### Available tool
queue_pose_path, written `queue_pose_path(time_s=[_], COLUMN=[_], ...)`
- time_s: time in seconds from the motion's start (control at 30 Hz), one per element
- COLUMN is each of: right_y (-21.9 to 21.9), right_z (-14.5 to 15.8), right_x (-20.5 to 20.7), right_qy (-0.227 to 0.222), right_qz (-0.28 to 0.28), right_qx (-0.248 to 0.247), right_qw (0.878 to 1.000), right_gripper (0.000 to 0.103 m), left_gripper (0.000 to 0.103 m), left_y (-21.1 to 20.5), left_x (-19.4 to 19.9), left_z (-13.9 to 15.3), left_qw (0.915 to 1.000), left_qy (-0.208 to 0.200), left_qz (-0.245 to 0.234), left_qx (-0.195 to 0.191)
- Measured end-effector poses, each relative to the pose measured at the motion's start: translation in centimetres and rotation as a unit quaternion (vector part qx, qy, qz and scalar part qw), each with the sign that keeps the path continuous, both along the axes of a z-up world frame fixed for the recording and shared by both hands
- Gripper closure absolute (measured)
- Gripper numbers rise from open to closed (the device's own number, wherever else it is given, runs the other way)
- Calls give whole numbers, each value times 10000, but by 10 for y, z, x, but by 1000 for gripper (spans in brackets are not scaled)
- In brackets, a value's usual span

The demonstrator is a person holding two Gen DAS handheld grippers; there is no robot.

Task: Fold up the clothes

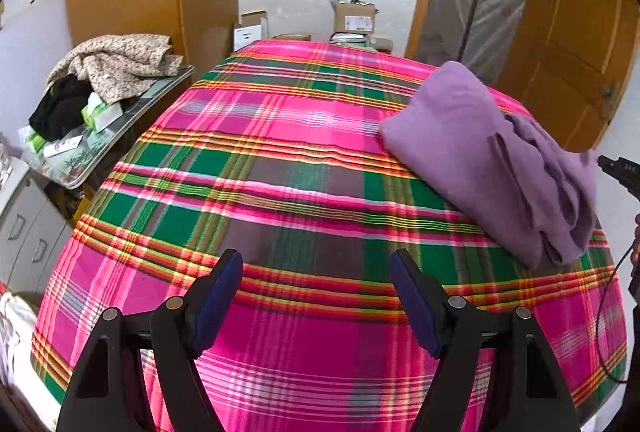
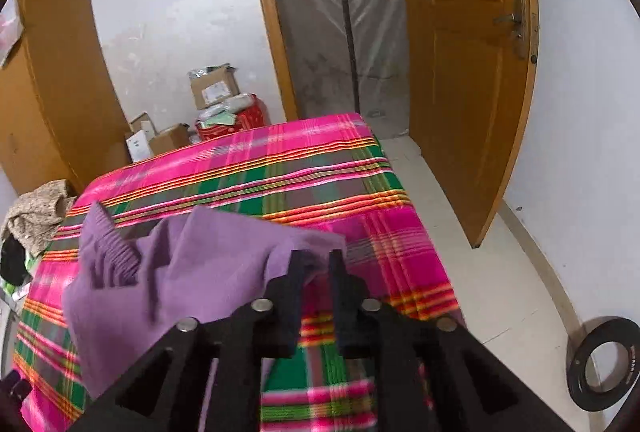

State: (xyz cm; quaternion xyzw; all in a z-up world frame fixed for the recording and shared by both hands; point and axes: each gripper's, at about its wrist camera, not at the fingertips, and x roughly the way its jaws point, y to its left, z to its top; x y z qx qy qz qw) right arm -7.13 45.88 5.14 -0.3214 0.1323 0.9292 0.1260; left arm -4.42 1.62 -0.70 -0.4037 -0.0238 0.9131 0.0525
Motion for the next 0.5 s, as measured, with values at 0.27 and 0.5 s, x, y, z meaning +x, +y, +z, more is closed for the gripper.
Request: queue_pose_path(time_s=[0.27, 0.5], right_y=[-98, -176], right_z=[0, -53], right_x=[13, -7], right_qy=[111, -801], right_qz=[2036, 3159], right_qx=[-87, 220], right_qw=[9789, 9452], right_gripper=[52, 49], left_gripper=[25, 25], left_y=[14, 14], left_x=[5, 4], left_z=[6, 4], left_qw=[9999, 9998], left_qy=[41, -24], left_qz=[-92, -23], left_qx=[-69, -218])
